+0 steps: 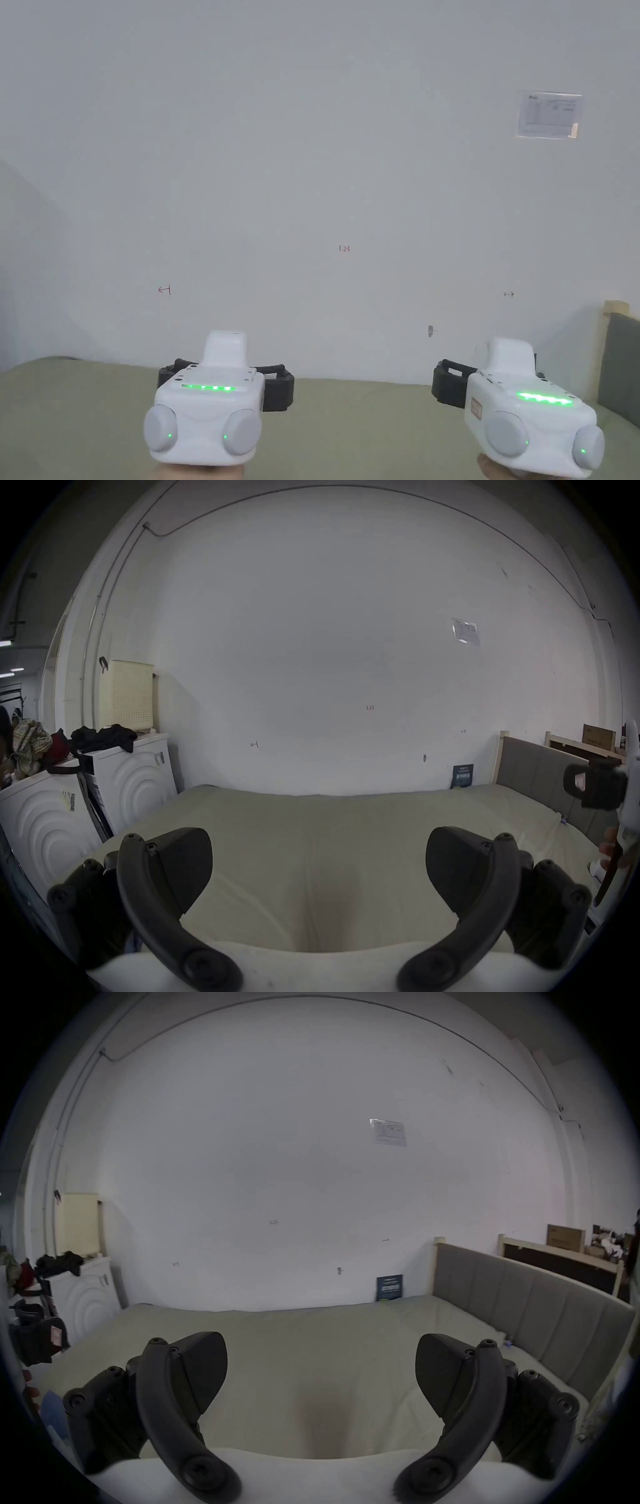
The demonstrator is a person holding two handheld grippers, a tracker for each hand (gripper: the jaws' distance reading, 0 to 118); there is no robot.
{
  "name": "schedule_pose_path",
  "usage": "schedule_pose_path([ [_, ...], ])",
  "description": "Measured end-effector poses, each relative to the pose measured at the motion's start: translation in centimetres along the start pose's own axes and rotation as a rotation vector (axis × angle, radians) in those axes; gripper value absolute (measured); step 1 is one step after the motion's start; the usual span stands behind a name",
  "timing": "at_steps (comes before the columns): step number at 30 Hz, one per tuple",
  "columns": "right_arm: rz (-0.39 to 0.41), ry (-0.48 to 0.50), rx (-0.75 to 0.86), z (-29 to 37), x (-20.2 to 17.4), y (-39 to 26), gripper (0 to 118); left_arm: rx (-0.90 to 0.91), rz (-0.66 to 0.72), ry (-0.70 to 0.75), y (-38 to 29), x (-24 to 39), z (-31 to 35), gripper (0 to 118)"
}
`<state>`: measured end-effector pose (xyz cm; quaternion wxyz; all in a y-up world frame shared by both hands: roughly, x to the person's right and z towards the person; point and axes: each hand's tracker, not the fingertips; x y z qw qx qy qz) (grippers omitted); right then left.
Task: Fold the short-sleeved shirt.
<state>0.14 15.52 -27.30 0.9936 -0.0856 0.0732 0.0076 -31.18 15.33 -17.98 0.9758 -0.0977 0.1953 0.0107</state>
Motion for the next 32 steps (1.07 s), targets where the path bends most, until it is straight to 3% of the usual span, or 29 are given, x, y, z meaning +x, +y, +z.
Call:
schedule_pose_path([
  [2,0.057,-0.004,0.050,-0.1,-0.2,-0.2,111,0.013,0.009,0.011,-0.1,-0.2,-0.3,118],
  [4,0.110,0.057,0.082,0.6,-0.4,-0.3,110,0.017,0.039,0.008,-0.1,-0.6,-0.3,118],
  [9,0.169,0.107,0.096,2.2,-1.4,-0.2,111,0.008,0.067,0.024,0.0,-1.7,-1.5,118],
  [11,0.155,0.122,0.092,0.7,-0.8,-0.3,111,0.008,0.060,0.026,0.0,-2.0,-1.7,118],
  [15,0.035,0.163,0.073,2.0,-0.9,0.1,110,-0.006,0.076,0.022,-0.1,-2.5,-0.7,118],
  [18,-0.056,0.122,0.066,3.3,-0.9,1.0,111,-0.004,0.072,0.019,0.2,-2.8,-0.8,118],
  [20,-0.068,0.053,0.025,4.1,-1.1,2.0,111,-0.012,0.071,0.038,0.4,-3.0,-0.8,118],
  [23,-0.031,0.038,0.014,3.3,-1.0,2.4,111,-0.006,0.068,0.037,0.6,-3.2,-1.1,118],
  [28,0.173,-0.013,0.077,3.4,-1.9,1.4,110,-0.001,0.074,0.040,0.8,-3.4,-1.0,118],
  [32,0.151,-0.038,0.056,2.5,-2.5,0.5,110,-0.004,0.075,0.032,0.8,-3.3,-0.9,118],
])
